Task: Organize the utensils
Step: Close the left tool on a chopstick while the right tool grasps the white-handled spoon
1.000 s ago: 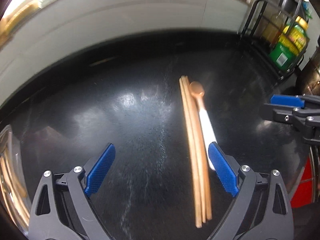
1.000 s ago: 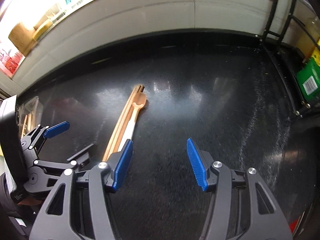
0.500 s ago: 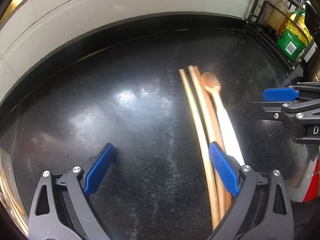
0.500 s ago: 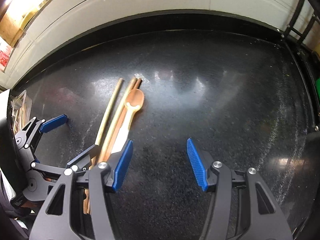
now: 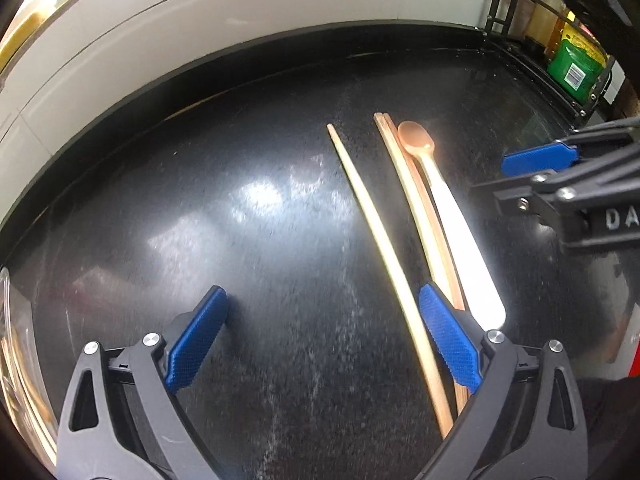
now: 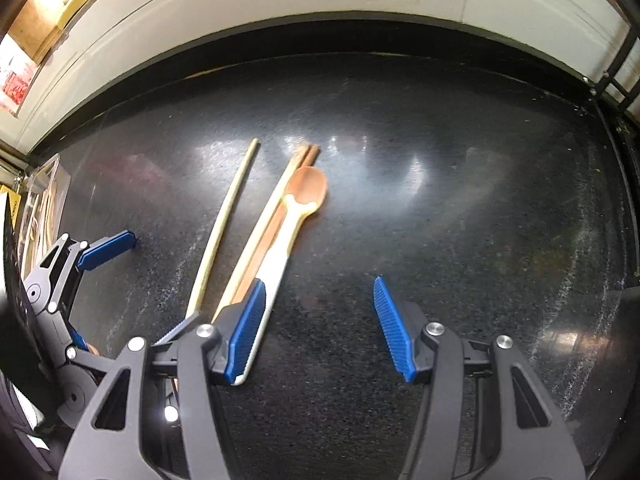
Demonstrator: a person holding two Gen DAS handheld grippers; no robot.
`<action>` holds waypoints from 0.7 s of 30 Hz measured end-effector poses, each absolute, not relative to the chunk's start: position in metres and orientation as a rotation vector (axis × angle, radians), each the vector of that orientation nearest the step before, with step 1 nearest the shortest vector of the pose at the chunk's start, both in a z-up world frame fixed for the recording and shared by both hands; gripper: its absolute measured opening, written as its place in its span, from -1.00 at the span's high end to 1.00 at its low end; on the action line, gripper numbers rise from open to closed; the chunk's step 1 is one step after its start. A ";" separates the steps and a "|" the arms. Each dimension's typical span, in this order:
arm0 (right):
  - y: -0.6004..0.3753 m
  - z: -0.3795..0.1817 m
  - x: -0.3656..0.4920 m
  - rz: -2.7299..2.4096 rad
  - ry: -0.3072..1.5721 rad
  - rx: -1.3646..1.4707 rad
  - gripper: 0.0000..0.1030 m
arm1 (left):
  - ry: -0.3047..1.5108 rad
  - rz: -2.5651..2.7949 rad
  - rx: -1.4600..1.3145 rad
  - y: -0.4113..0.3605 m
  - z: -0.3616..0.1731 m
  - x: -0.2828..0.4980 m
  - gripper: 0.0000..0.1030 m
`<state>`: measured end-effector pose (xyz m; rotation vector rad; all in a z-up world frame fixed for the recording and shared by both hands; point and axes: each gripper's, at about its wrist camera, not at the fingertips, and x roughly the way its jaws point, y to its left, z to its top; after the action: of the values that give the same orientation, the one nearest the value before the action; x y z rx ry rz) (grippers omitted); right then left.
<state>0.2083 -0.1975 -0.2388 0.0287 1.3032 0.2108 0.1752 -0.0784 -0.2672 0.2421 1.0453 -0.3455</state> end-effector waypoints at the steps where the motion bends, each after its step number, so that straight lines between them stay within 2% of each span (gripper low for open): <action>1: -0.194 -0.240 0.207 0.216 1.303 0.025 -0.08 | 1.045 -0.343 0.241 -0.080 -0.268 0.175 -0.82; 14: -0.187 -0.250 0.205 0.221 1.306 -0.118 -0.08 | 1.033 -0.348 0.237 -0.072 -0.266 0.169 -0.82; 17: -0.196 -0.250 0.197 0.216 1.290 -0.157 -0.08 | 1.017 -0.367 0.246 -0.076 -0.265 0.168 -0.70; 21: -0.204 -0.249 0.187 0.215 1.277 -0.147 -0.03 | 0.999 -0.393 0.258 -0.086 -0.262 0.166 -0.39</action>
<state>0.1875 -0.2044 -0.2493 -0.1475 1.2768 0.2151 0.1662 -0.0862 -0.2615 0.2581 0.9989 -0.3933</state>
